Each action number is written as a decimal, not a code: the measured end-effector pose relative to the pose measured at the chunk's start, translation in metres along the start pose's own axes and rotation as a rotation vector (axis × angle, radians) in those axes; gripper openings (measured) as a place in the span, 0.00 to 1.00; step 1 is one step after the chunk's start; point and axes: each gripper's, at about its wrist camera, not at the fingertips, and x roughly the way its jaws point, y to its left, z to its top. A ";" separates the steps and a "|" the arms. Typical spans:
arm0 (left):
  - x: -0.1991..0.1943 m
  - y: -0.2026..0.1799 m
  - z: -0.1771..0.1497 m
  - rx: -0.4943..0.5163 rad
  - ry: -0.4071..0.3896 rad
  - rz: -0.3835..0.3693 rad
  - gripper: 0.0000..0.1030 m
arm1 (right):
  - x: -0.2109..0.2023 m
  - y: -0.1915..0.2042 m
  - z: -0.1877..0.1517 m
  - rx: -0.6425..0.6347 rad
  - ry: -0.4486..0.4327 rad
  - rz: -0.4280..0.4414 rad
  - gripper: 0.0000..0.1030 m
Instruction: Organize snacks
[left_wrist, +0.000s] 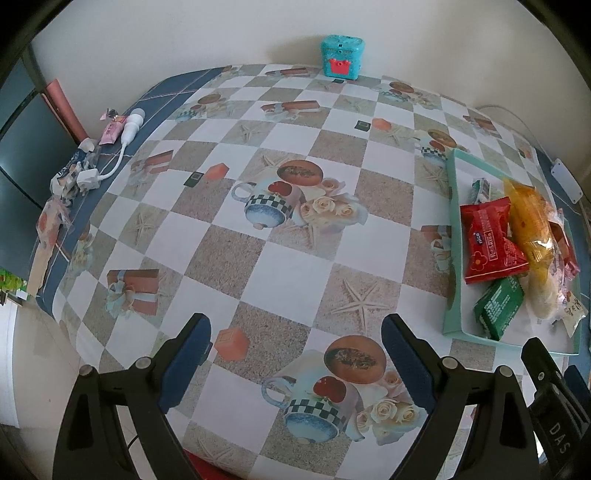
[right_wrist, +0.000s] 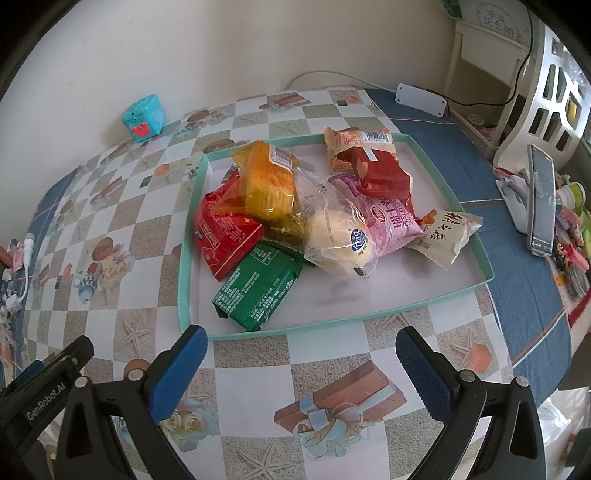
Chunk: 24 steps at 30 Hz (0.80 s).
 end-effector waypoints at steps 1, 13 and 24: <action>0.000 0.000 0.000 0.000 0.000 0.000 0.91 | 0.000 0.000 0.000 0.000 0.000 0.000 1.00; 0.000 0.000 0.000 0.000 0.000 0.010 0.91 | 0.000 0.001 0.000 0.000 0.000 -0.001 1.00; 0.002 0.000 0.000 -0.003 0.005 0.013 0.91 | 0.002 0.000 -0.001 -0.004 0.006 -0.002 1.00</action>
